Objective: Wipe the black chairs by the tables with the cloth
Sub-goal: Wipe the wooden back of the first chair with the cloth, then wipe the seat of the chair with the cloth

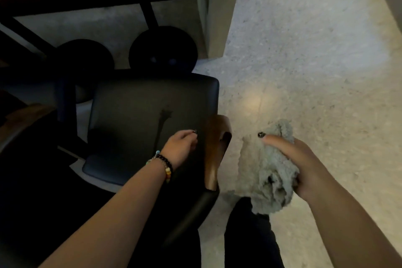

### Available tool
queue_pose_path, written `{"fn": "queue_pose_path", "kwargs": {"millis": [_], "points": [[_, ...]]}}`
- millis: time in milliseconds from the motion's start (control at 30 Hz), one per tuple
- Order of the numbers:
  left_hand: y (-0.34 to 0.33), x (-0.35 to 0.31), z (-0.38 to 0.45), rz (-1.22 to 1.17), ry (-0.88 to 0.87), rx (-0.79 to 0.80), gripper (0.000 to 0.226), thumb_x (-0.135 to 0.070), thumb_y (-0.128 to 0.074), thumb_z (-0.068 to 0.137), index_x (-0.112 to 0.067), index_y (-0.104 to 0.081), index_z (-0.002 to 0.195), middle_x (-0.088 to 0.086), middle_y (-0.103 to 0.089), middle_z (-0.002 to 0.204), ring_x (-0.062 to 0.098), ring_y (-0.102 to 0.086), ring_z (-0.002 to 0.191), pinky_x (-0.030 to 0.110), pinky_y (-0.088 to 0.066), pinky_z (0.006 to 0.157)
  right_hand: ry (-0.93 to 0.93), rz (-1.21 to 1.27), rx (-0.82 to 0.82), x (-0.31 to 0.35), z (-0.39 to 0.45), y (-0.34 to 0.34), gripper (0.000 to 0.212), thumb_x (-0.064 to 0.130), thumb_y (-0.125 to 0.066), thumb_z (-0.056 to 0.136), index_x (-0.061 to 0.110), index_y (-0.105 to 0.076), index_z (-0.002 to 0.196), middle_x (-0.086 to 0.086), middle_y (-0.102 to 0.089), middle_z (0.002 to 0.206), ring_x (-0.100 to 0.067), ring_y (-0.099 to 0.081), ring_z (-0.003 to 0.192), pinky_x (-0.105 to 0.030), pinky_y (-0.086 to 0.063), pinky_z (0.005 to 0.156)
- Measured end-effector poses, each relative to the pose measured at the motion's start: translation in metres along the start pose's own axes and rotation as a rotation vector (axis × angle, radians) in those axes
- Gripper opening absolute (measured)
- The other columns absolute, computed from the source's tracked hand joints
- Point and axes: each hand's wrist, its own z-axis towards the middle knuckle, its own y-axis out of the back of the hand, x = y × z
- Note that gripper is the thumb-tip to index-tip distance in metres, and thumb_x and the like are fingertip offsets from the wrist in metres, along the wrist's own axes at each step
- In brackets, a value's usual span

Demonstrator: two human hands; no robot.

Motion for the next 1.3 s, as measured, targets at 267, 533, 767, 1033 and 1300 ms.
{"fn": "queue_pose_path", "kwargs": {"millis": [267,533,767,1033,1300], "points": [[-0.046,-0.084,0.029,0.215,-0.101,-0.239,0.049,-0.043,-0.045,0.097,-0.025,-0.039,0.142,0.004,-0.05,0.138,0.022,-0.051,0.121,0.036,-0.04,0.102,0.028,-0.12,0.04,0.063,0.081,0.037,0.021,0.025,-0.069,0.087,0.013,-0.071,0.103,-0.01,-0.076,0.091,-0.027,-0.074,0.082,-0.037,-0.056,0.067],[-0.106,-0.132,0.04,0.262,-0.1,-0.532,0.061,-0.045,-0.045,0.097,-0.02,-0.026,0.15,0.006,-0.032,0.153,0.026,-0.038,0.135,0.039,-0.034,0.106,0.19,-0.393,0.188,0.176,0.132,0.099,0.023,0.033,-0.074,0.08,0.018,-0.072,0.097,-0.007,-0.076,0.088,-0.023,-0.074,0.078,-0.039,-0.058,0.067],[-0.13,-0.144,0.083,0.182,-0.068,-0.648,0.065,-0.036,-0.048,0.098,-0.012,-0.02,0.151,0.007,-0.02,0.158,0.022,-0.013,0.147,0.037,-0.019,0.117,0.075,-0.32,0.335,0.222,0.201,0.067,0.03,0.044,-0.062,0.088,0.019,-0.076,0.096,-0.006,-0.076,0.098,-0.022,-0.073,0.091,-0.037,-0.054,0.078],[-0.116,-0.141,0.16,-0.064,0.053,-0.912,0.067,-0.033,-0.047,0.098,-0.011,-0.014,0.152,0.009,0.001,0.161,0.022,0.004,0.149,0.033,-0.008,0.119,-0.095,-0.378,0.553,0.231,0.295,-0.027,0.042,0.049,-0.05,0.094,0.02,-0.079,0.084,-0.005,-0.076,0.094,-0.019,-0.072,0.094,-0.036,-0.051,0.082],[-0.068,-0.154,0.204,-0.194,0.119,-1.081,0.071,-0.033,-0.048,0.097,-0.011,-0.01,0.153,0.008,0.006,0.161,0.02,0.009,0.148,0.031,-0.004,0.116,-0.077,-0.716,0.673,0.242,0.364,-0.113,0.044,0.051,-0.056,0.09,0.018,-0.069,0.116,-0.006,-0.073,0.112,-0.021,-0.069,0.106,-0.043,-0.047,0.099]]}}
